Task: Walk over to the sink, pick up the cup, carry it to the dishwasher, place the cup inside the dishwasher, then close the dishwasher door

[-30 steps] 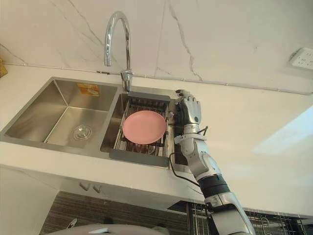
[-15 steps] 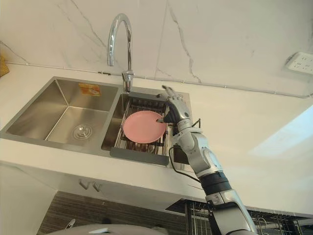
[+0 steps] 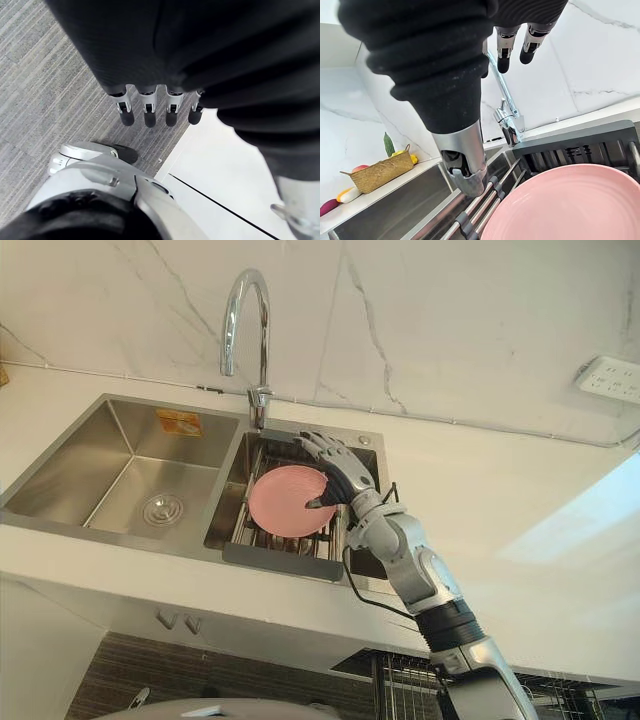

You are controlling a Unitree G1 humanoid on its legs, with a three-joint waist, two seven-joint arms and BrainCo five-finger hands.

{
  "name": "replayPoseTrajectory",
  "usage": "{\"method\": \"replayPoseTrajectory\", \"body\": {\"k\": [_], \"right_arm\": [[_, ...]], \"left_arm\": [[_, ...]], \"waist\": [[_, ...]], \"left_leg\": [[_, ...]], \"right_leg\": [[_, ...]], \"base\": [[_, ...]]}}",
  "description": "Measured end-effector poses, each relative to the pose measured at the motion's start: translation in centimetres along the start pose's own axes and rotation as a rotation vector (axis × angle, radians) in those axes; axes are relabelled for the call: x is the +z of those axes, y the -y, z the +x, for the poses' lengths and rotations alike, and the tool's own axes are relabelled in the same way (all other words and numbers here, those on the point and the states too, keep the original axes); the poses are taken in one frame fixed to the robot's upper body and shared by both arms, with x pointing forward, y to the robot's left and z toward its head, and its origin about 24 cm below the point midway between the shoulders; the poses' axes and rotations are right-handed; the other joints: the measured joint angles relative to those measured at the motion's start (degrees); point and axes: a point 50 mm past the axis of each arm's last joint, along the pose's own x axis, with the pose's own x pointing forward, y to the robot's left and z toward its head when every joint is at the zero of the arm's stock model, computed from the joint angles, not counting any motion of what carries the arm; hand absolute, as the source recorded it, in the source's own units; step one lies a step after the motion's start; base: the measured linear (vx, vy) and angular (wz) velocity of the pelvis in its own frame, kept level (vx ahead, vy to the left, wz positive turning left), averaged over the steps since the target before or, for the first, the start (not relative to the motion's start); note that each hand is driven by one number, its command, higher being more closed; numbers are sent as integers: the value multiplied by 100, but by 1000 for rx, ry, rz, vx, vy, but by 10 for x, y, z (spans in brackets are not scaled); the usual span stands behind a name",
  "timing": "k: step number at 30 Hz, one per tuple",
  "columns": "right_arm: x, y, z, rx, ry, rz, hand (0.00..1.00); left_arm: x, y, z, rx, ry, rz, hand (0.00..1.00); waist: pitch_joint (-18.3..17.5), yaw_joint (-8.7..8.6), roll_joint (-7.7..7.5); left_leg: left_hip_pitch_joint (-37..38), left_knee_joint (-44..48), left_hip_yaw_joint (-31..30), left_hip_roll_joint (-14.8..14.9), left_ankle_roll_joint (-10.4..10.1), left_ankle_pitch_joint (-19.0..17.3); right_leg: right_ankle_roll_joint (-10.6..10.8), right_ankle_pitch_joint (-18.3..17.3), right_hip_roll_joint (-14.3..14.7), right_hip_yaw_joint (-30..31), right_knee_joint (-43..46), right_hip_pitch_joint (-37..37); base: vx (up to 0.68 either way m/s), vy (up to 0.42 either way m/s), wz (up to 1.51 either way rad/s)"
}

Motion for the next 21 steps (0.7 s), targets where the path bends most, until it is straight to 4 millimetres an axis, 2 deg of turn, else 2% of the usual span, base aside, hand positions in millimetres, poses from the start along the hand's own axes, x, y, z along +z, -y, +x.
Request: {"method": "replayPoseTrajectory", "body": {"k": [5, 9, 14, 21], "right_arm": [[8, 5, -13, 21, 16, -3, 0], [14, 10, -28, 51, 22, -14, 0], [13, 4, -32, 93, 9, -49, 0], [17, 0, -31, 115, 26, -132, 0]], "left_arm": [[0, 0, 0, -2, 4, 5, 0], [3, -2, 0, -4, 19, 30, 0], [8, -2, 0, -15, 33, 75, 0], [8, -3, 1, -17, 31, 86, 0]], "waist": [[50, -76, -11], [111, -148, -82], [142, -146, -153], [145, -94, -159]], "left_leg": [[-83, -1, 113, 49, -7, 8], [-152, -1, 193, 54, -15, 19], [-120, -2, 213, 52, -16, 21], [-124, -2, 217, 53, -16, 21]], "right_leg": [[-78, -68, -8, 161, 186, -231], [-83, -86, -18, 292, 293, -398], [-83, -103, -32, 320, 347, -400], [-87, -105, -31, 336, 347, -403]], "base": [[-13, 4, -13], [-19, 10, -10], [-4, 3, -1], [0, 0, 0]]}}
